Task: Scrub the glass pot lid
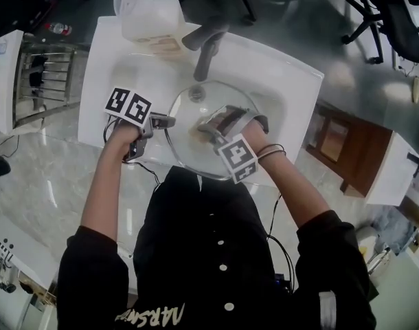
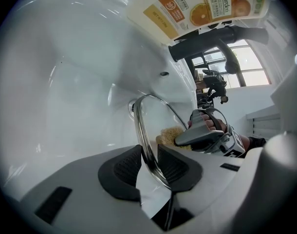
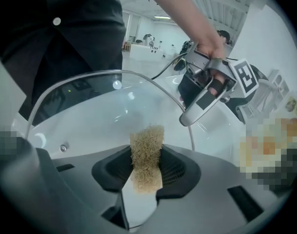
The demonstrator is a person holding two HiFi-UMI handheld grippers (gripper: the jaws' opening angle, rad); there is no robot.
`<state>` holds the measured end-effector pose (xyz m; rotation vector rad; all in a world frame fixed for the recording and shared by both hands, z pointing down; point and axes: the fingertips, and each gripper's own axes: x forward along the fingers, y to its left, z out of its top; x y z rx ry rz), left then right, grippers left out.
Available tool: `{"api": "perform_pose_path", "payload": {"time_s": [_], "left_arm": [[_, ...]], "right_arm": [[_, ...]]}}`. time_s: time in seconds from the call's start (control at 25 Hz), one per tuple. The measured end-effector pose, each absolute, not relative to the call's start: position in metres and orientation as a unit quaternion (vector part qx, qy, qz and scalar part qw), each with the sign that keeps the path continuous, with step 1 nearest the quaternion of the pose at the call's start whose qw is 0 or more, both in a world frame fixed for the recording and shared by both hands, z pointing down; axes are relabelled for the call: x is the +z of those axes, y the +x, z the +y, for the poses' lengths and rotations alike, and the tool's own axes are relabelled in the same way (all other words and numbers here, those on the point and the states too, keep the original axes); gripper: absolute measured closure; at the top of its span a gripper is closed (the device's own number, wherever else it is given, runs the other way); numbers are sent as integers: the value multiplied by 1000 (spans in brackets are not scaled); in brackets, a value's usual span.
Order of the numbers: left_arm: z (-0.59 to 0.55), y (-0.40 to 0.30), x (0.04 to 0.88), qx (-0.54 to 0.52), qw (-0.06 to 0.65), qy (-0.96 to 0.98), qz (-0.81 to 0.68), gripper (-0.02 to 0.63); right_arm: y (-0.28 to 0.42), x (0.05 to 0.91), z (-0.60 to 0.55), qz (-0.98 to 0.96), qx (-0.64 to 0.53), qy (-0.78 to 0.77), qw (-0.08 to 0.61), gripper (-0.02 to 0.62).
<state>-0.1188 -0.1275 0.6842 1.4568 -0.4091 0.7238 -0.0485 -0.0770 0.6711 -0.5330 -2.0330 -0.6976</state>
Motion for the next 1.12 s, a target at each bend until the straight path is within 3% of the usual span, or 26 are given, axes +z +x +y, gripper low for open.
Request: {"api": "perform_pose_path", "payload": {"time_s": [1.12], "left_arm": [[-127, -119, 685, 337, 663, 641, -190, 485]], "right_arm": [[71, 644, -27, -756, -195, -353, 515, 442]]}}
